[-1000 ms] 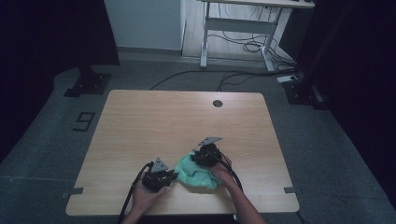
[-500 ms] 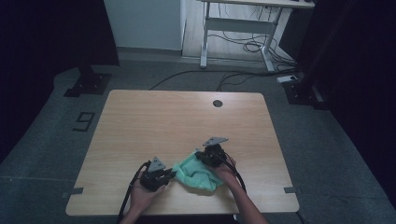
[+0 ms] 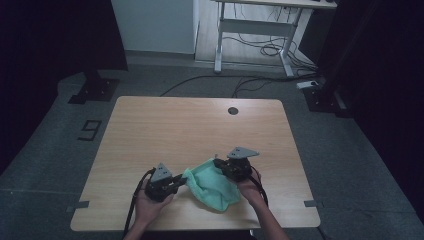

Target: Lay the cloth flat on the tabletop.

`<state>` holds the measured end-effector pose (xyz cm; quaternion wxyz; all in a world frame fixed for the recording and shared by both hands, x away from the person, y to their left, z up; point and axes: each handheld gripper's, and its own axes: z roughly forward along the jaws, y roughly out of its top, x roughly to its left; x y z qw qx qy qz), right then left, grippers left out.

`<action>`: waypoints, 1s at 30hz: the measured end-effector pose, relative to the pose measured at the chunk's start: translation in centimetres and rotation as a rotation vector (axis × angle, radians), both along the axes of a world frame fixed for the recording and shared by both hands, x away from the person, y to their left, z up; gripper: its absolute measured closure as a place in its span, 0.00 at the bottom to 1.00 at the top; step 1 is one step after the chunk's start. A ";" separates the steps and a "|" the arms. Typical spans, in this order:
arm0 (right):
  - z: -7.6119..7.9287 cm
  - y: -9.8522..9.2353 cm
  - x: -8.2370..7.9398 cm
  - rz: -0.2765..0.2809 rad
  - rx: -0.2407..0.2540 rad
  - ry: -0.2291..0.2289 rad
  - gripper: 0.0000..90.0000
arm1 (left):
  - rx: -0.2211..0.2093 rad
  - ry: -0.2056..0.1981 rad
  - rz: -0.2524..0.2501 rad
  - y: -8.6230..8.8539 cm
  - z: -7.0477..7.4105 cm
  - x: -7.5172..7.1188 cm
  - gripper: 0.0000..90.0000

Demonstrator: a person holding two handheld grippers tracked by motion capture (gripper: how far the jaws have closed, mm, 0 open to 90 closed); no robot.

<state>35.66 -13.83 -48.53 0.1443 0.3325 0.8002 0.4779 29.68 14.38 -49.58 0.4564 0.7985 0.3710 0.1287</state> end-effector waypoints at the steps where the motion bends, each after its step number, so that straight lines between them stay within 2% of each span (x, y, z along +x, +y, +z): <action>1: 0.5 -0.2 -0.3 -0.001 0.012 -0.009 0.96 | -0.017 -0.011 -0.008 0.1 0.8 -0.1 0.90; 7: 4.4 -1.5 -3.7 0.006 0.101 -0.112 0.96 | -0.067 -0.095 -0.051 0.8 5.3 -1.1 0.90; 10: 6.6 -2.1 -6.2 0.012 0.121 -0.206 0.96 | -0.096 -0.147 -0.081 1.0 7.5 -2.0 0.90; 11: 6.6 -2.1 -6.2 0.012 0.121 -0.206 0.96 | -0.096 -0.147 -0.081 1.0 7.5 -2.0 0.90; 12: 8.1 -2.4 -7.8 0.018 0.135 -0.261 0.96 | -0.106 -0.188 -0.100 1.1 8.9 -2.6 0.90; 15: 9.5 -2.7 -9.0 0.024 0.144 -0.307 0.96 | -0.113 -0.226 -0.114 1.1 10.1 -3.0 0.89; 18: 10.1 -2.8 -8.9 0.019 0.137 -0.306 0.96 | -0.105 -0.214 -0.106 1.0 10.0 -2.4 0.89; 20: 9.8 -2.7 -8.3 0.014 0.128 -0.286 0.96 | -0.093 -0.185 -0.101 0.9 9.2 -1.7 0.88; 22: 8.8 -2.5 -7.4 0.008 0.120 -0.243 0.96 | -0.076 -0.159 -0.091 0.8 8.2 -1.0 0.88; 23: 8.4 -2.5 -7.0 0.004 0.114 -0.230 0.96 | -0.076 -0.159 -0.091 0.8 8.2 -1.0 0.88; 24: 7.6 -2.4 -6.6 -0.006 0.111 -0.207 0.96 | -0.072 -0.124 -0.089 0.9 7.0 -0.3 0.88; 25: 7.2 -2.4 -6.3 -0.009 0.110 -0.195 0.96 | -0.072 -0.124 -0.089 0.9 7.0 -0.3 0.87; 26: 6.6 -2.4 -6.0 -0.011 0.109 -0.176 0.96 | -0.070 -0.098 -0.086 0.9 6.0 0.1 0.87; 30: 5.2 -2.4 -5.4 -0.030 0.114 -0.143 0.95 | -0.056 -0.077 -0.094 0.7 4.7 0.5 0.87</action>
